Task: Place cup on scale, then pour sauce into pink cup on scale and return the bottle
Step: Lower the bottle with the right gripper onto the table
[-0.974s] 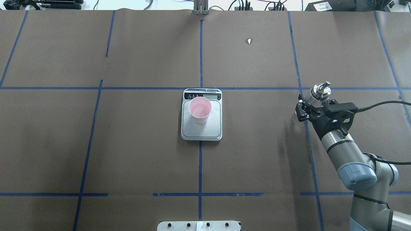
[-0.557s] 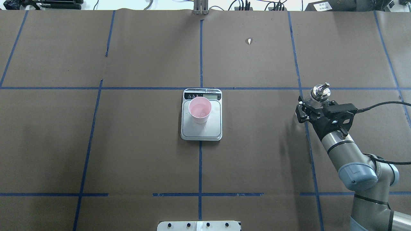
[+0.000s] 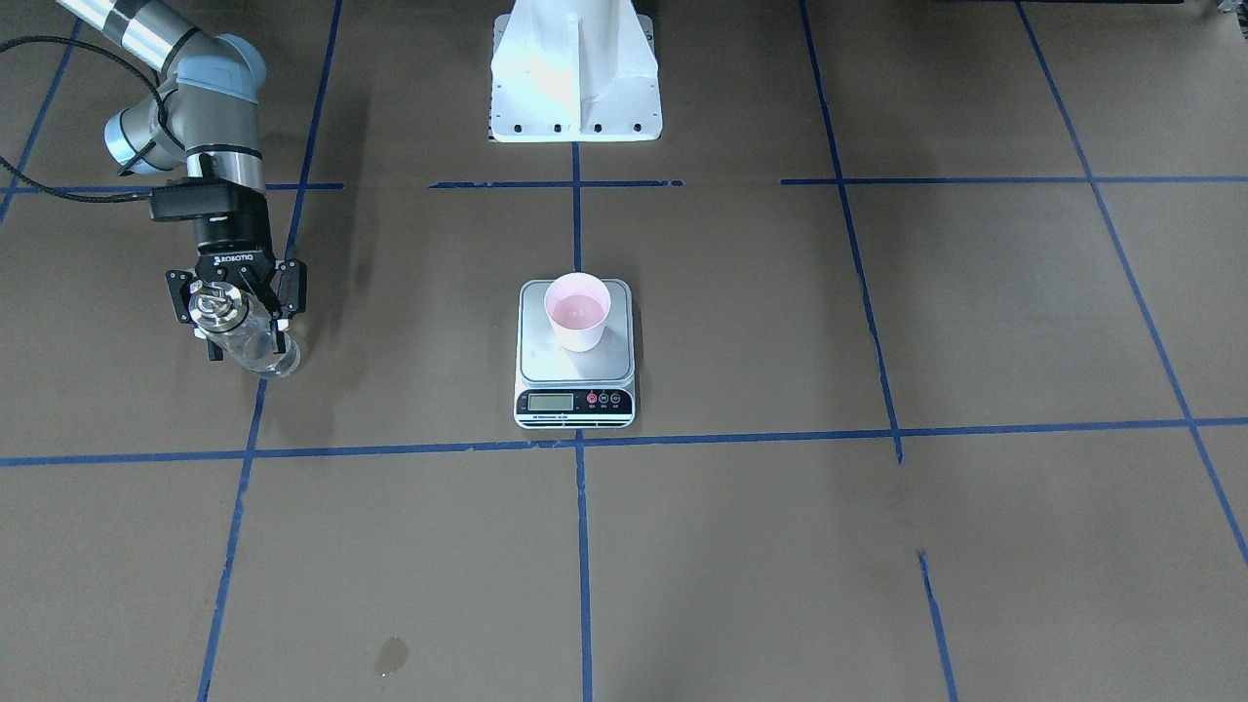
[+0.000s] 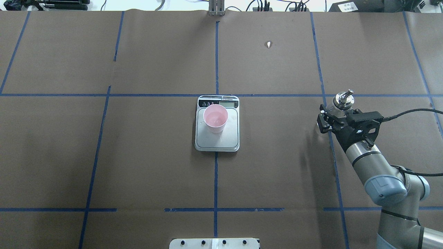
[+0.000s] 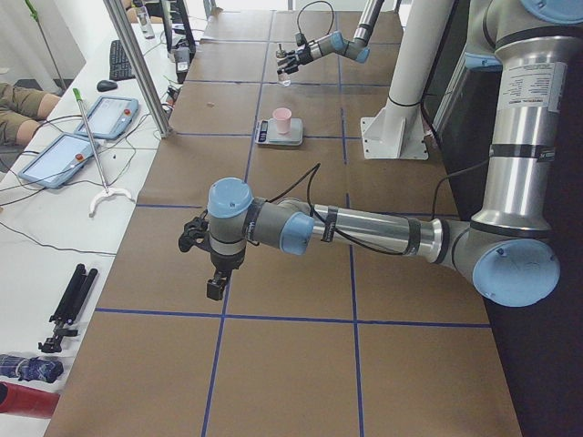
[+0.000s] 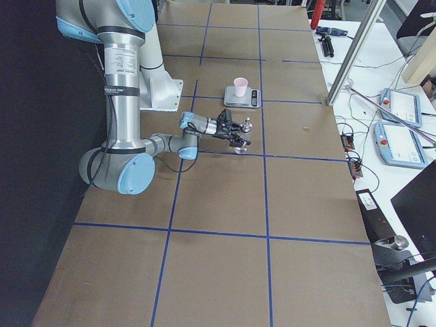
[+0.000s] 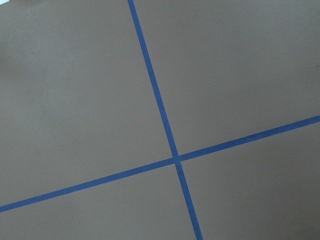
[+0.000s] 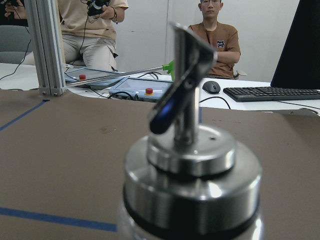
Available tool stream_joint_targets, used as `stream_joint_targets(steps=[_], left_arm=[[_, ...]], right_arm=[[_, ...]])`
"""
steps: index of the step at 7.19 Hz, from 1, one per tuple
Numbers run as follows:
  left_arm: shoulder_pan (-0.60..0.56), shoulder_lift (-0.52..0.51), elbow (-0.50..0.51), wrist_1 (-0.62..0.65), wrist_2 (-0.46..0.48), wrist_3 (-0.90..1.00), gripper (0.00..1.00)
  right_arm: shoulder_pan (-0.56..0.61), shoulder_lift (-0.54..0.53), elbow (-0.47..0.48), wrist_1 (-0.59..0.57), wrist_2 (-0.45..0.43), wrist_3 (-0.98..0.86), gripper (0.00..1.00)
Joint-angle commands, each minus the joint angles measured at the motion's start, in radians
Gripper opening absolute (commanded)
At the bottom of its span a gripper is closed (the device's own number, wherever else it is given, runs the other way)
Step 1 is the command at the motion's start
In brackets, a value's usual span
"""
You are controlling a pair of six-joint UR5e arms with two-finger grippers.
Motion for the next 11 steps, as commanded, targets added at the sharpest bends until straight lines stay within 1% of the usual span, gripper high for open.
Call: stream_joint_targets(steps=[1, 2, 3, 6, 8, 10, 11], left_arm=[[-0.001, 0.0, 0.0, 0.0, 0.002, 0.0, 1.0], [0.0, 0.0, 0.0, 0.0, 0.002, 0.0, 1.0], [0.0, 0.0, 0.0, 0.0, 0.002, 0.0, 1.0], [0.0, -0.002, 0.0, 0.0, 0.002, 0.0, 1.0], [0.0, 0.0, 0.0, 0.0, 0.002, 0.0, 1.0], [-0.001, 0.0, -0.001, 0.0, 0.002, 0.0, 1.0], [-0.001, 0.0, -0.001, 0.0, 0.002, 0.0, 1.0]], right_arm=[[0.0, 0.0, 0.0, 0.002, 0.015, -0.005, 0.85], [0.002, -0.011, 0.0, 0.002, 0.016, -0.05, 1.0], [0.002, -0.009, 0.0, 0.002, 0.015, -0.086, 1.0], [0.002, 0.002, 0.023, 0.002, 0.015, -0.084, 1.0], [0.003, -0.012, 0.052, 0.002, 0.015, -0.086, 1.0], [0.0, -0.018, 0.057, 0.002, 0.013, -0.08, 1.0], [0.0, -0.038, 0.057, 0.002, 0.013, -0.078, 1.0]])
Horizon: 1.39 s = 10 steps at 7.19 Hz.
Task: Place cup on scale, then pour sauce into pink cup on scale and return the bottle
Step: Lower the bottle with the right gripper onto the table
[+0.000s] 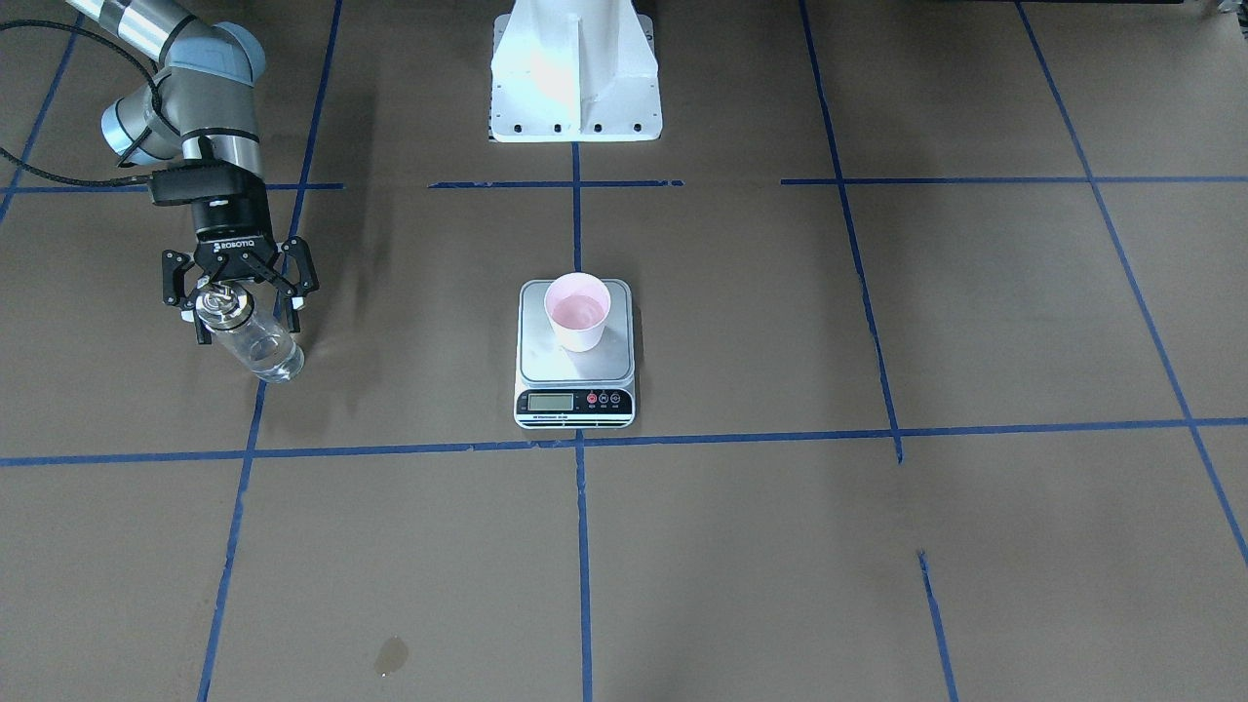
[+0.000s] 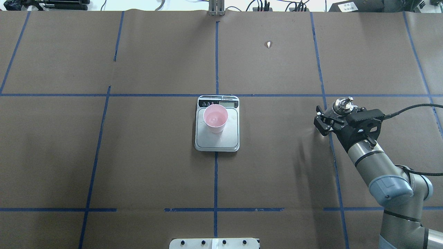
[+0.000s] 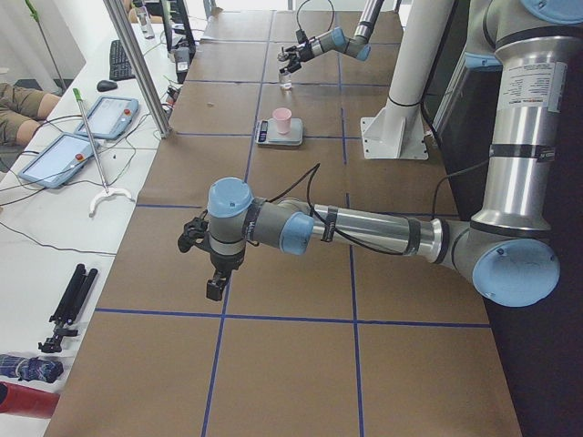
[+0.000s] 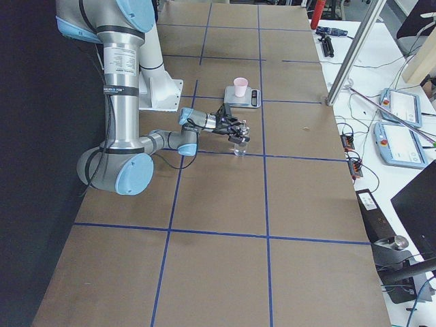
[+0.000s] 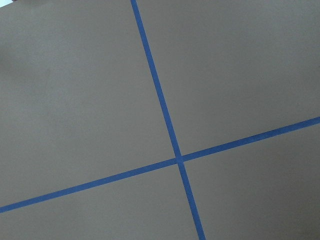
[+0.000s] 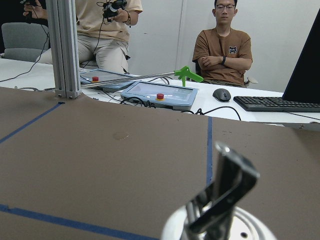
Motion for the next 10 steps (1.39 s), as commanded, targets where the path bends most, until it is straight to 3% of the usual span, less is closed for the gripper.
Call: stream_joint_targets(steps=[1, 6, 8, 10], left_arm=[[0.0, 0.0, -0.002, 0.0, 0.0, 0.0, 1.0], [0.0, 0.002, -0.002, 0.0, 0.0, 0.0, 1.0], [-0.002, 0.002, -0.002, 0.0, 0.0, 0.0, 1.0], [0.0, 0.002, -0.002, 0.0, 0.0, 0.0, 1.0]], right_arm=[[-0.003, -0.019, 0.003, 0.0, -0.001, 0.003, 1.0], [-0.041, -0.054, 0.019, 0.002, -0.008, 0.01, 1.0], [-0.068, -0.13, 0.084, 0.002, -0.011, 0.021, 1.0], [-0.107, -0.149, 0.089, 0.003, -0.033, 0.055, 1.0]])
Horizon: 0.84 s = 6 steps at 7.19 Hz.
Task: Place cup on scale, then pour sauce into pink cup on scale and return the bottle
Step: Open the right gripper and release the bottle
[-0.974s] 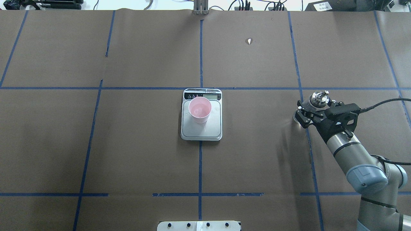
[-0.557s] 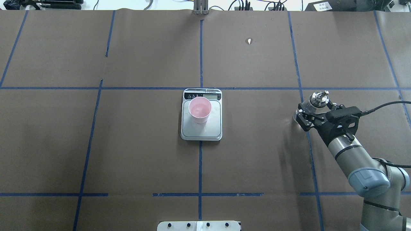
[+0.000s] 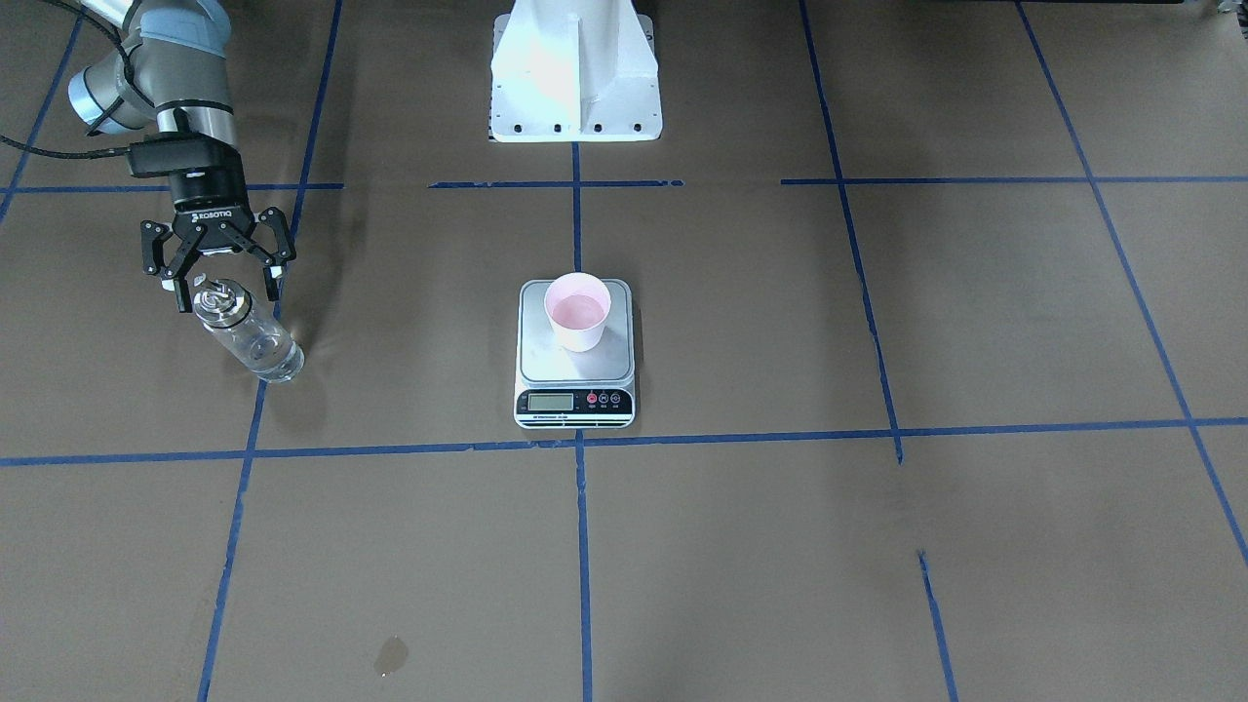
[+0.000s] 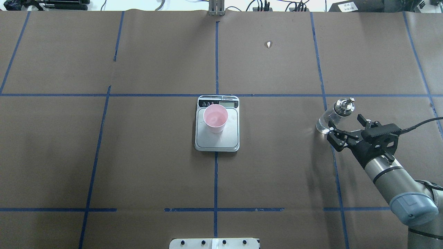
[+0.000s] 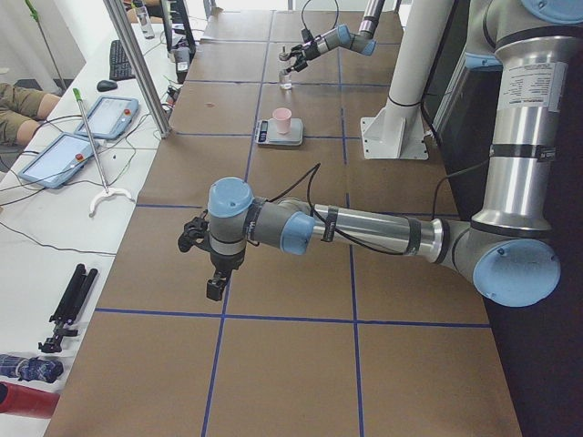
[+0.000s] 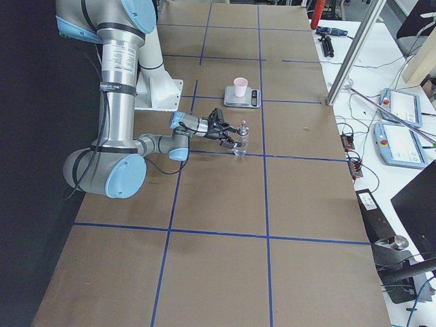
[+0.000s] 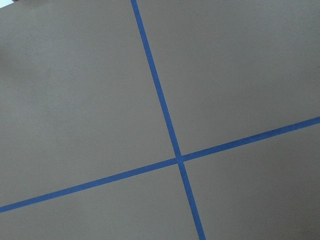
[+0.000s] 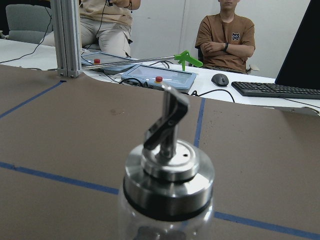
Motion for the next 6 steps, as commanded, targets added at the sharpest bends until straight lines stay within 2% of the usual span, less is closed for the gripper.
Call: stream_joint_targets(steps=[1, 4, 6], left_arm=[[0.0, 0.0, 0.0, 0.0, 0.0, 0.0, 1.0], [-0.001, 0.003, 0.0, 0.0, 0.0, 0.0, 1.0], [-0.001, 0.008, -0.008, 0.0, 0.0, 0.0, 1.0]], right_arm=[[-0.049, -0.023, 0.017, 0.002, -0.027, 0.018, 1.0], [-0.111, -0.222, 0.241, 0.001, -0.026, 0.018, 1.0], [-0.111, -0.245, 0.328, -0.003, -0.021, 0.016, 1.0]])
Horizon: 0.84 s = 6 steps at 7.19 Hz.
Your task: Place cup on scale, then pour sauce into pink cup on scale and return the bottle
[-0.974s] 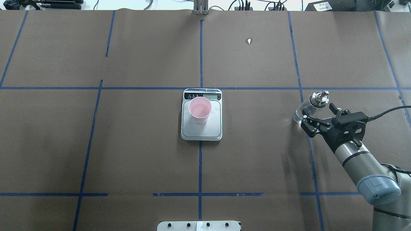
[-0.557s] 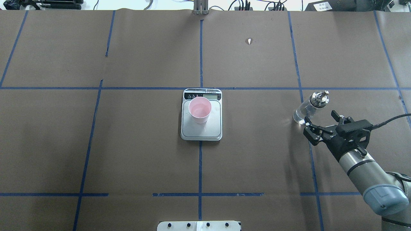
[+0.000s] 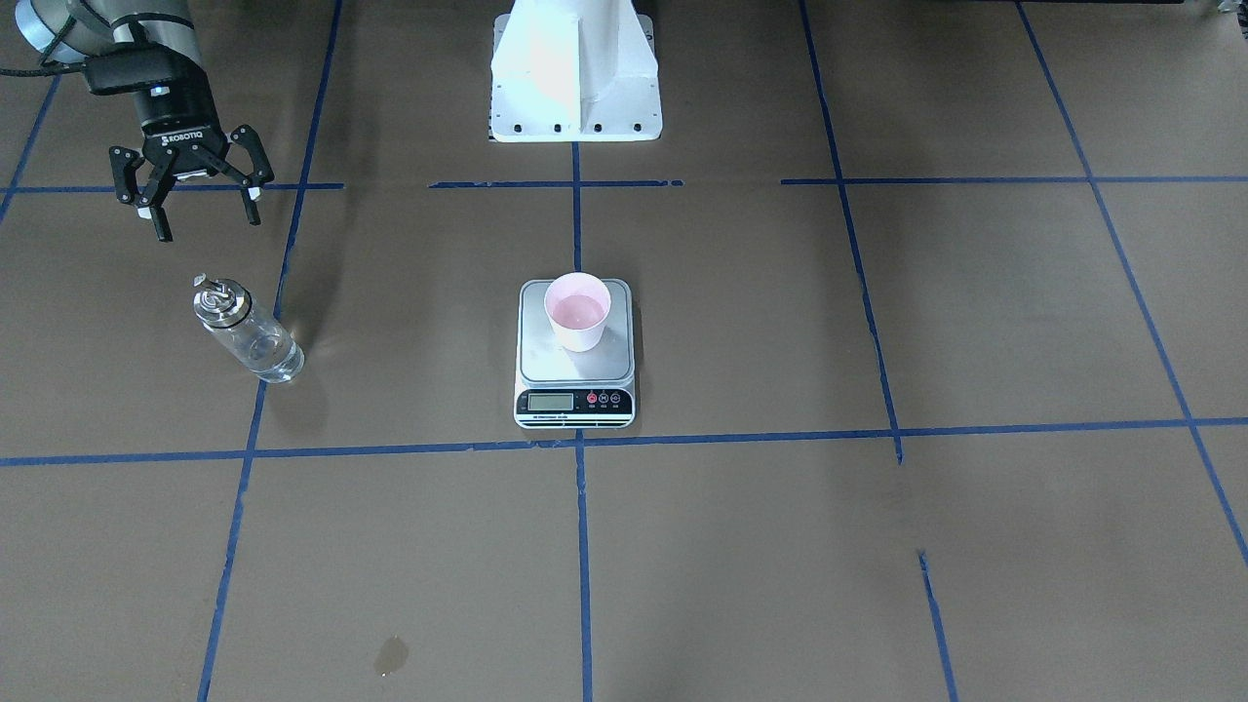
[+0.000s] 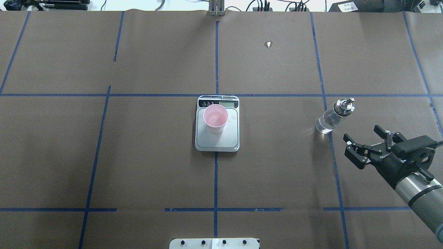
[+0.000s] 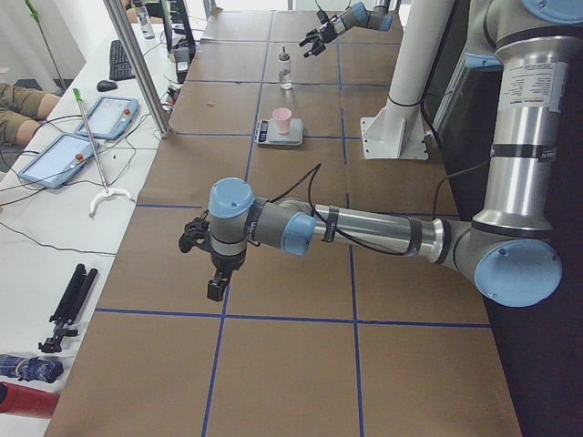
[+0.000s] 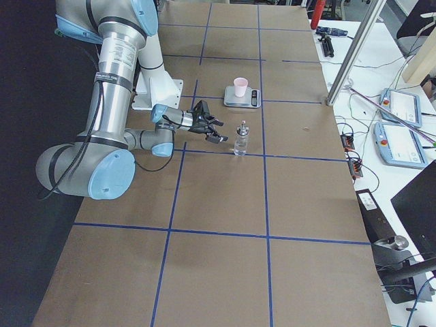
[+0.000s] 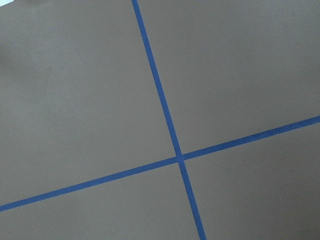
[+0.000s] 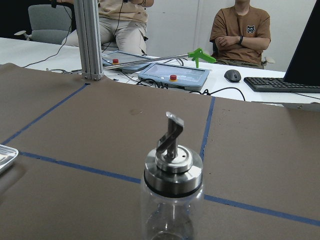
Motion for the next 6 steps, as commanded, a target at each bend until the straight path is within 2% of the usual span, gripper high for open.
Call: stream_joint_targets(steps=[1, 3, 6], left_arm=[[0.0, 0.003, -0.004, 0.0, 0.0, 0.0, 1.0], [0.0, 0.003, -0.007, 0.0, 0.002, 0.0, 1.0], [0.0, 0.011, -0.03, 0.0, 0.002, 0.0, 1.0]], right_arm=[[-0.001, -0.05, 0.111, -0.007, 0.007, -0.003, 1.0], [0.01, -0.049, 0.149, -0.018, 0.04, -0.013, 1.0], [0.288, -0.033, 0.146, -0.05, 0.411, -0.035, 1.0]])
